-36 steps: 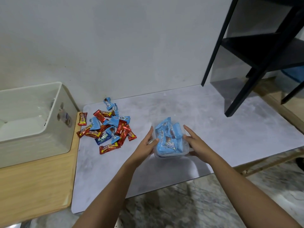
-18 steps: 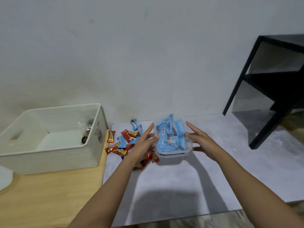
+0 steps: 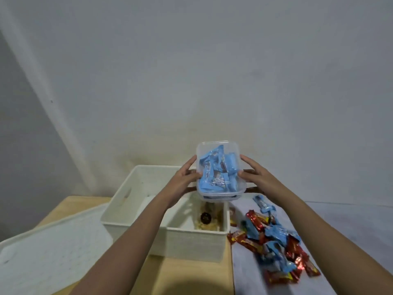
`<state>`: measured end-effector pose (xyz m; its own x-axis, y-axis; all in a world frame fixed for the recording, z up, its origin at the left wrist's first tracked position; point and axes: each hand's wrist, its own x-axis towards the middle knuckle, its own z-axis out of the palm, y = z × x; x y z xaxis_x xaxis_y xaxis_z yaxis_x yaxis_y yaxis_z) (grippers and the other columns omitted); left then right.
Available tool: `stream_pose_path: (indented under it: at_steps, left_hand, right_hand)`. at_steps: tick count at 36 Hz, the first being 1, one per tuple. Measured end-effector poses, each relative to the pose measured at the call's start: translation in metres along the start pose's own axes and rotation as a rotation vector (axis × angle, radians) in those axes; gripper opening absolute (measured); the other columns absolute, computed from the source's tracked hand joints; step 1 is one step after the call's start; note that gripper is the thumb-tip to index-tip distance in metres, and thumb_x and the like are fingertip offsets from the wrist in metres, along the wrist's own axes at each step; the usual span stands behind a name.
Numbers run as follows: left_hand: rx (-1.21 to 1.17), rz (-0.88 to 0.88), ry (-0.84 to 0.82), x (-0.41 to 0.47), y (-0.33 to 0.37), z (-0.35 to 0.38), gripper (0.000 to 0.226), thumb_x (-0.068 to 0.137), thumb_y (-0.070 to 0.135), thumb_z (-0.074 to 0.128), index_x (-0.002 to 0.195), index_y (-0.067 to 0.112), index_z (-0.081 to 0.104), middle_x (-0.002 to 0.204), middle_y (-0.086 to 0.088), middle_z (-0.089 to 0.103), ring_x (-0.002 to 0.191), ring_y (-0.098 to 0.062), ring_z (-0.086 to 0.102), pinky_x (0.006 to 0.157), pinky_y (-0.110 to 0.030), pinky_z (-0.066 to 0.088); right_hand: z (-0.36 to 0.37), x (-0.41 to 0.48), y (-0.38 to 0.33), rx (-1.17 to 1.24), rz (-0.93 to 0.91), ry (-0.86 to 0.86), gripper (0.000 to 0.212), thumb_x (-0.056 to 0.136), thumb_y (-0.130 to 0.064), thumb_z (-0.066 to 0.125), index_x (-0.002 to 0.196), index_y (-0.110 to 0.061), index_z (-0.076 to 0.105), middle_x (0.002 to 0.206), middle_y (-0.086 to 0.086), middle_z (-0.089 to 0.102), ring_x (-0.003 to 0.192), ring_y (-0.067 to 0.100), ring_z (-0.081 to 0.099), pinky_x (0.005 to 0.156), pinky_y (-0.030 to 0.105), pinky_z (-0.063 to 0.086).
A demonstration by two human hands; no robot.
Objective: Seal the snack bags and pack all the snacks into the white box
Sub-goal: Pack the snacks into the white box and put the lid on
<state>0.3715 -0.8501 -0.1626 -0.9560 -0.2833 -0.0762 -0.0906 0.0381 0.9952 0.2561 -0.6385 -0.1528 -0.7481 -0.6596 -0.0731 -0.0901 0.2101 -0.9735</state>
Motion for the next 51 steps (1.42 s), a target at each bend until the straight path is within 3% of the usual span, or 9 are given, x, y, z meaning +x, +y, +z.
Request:
stream_pose_path:
  at_steps: [9,16,22,32,35,38,44,47,51]
  left_hand:
    - [0.127,-0.227,0.002,0.015,-0.040,-0.135,0.074,0.088,0.008,0.056,0.145,0.036,0.017,0.093,0.003,0.059,0.087,-0.010,0.062,0.065,-0.020,0.053]
    - [0.154,-0.339,-0.077,0.031,-0.076,-0.170,0.083,0.086,-0.002,0.055,0.145,0.034,0.009,0.132,-0.011,0.049,0.106,-0.021,0.054,0.066,-0.022,0.053]
    - [0.190,-0.372,-0.157,0.048,-0.108,-0.181,0.085,0.085,-0.002,0.055,0.144,0.035,0.007,0.133,-0.004,0.045,0.107,-0.017,0.054,0.063,-0.022,0.054]
    - [0.206,-0.440,-0.201,0.078,-0.146,-0.186,0.101,0.082,-0.001,0.061,0.146,0.035,-0.008,0.147,-0.007,0.026,0.118,-0.021,0.045,0.064,-0.026,0.055]
    - [0.234,-0.363,-0.210,0.085,-0.152,-0.189,0.101,0.078,0.004,0.066,0.147,0.029,-0.004,0.146,-0.010,0.030,0.120,-0.021,0.047,0.079,-0.030,0.058]
    - [0.601,-0.202,-0.145,0.091,-0.148,-0.189,0.087,0.082,0.013,0.065,0.148,0.015,0.008,0.150,-0.015,0.027,0.137,-0.029,0.029,0.111,-0.043,0.034]
    - [0.951,0.264,0.253,0.089,-0.125,-0.214,0.065,0.084,0.027,0.050,0.143,0.007,0.029,0.149,-0.021,0.029,0.141,-0.035,0.022,0.115,-0.052,0.024]
    - [0.903,0.074,0.316,0.090,-0.126,-0.238,0.067,0.086,0.025,0.054,0.145,0.014,0.023,0.148,-0.018,0.031,0.139,-0.036,0.024,0.114,-0.044,0.027]
    - [0.554,-0.066,0.186,0.073,-0.121,-0.250,0.056,0.093,0.006,0.045,0.143,0.014,0.021,0.115,-0.001,0.049,0.105,-0.019,0.053,0.067,-0.002,0.045]
  right_hand:
    - [0.131,0.084,0.014,-0.007,0.167,-0.131,0.070,0.082,-0.012,0.068,0.138,-0.032,0.031,0.114,0.018,0.061,0.098,0.026,0.065,0.072,0.031,0.056]
    - [0.180,0.115,0.043,-0.093,0.348,-0.168,0.099,0.073,-0.005,0.075,0.144,-0.037,0.014,0.112,0.008,0.059,0.103,0.026,0.062,0.086,0.040,0.056]
    - [0.203,0.129,0.065,-0.128,0.466,-0.153,0.102,0.074,-0.005,0.074,0.146,-0.034,0.008,0.122,0.005,0.054,0.110,0.025,0.056,0.090,0.042,0.053]
    - [0.215,0.145,0.086,-0.232,0.526,-0.172,0.099,0.081,-0.009,0.066,0.145,-0.039,-0.003,0.124,0.000,0.050,0.093,0.012,0.055,0.059,0.019,0.045]
    - [0.214,0.147,0.090,-0.209,0.528,-0.168,0.097,0.081,-0.009,0.066,0.144,-0.042,-0.001,0.114,-0.002,0.052,0.091,0.012,0.058,0.065,0.024,0.052]
    - [0.213,0.150,0.094,-0.142,0.545,-0.139,0.094,0.083,-0.011,0.065,0.144,-0.045,0.001,0.116,0.002,0.054,0.098,0.021,0.061,0.082,0.043,0.057]
    - [0.219,0.152,0.096,-0.068,0.559,-0.136,0.095,0.085,-0.017,0.065,0.143,-0.048,-0.004,0.124,0.000,0.050,0.103,0.025,0.061,0.081,0.050,0.056]
    - [0.225,0.156,0.095,-0.057,0.582,-0.139,0.096,0.086,-0.016,0.063,0.142,-0.048,-0.007,0.134,0.007,0.050,0.104,0.026,0.061,0.076,0.045,0.058]
    - [0.239,0.163,0.094,-0.023,0.615,-0.134,0.096,0.087,-0.010,0.062,0.142,-0.050,-0.006,0.130,0.006,0.051,0.097,0.023,0.060,0.068,0.042,0.057]
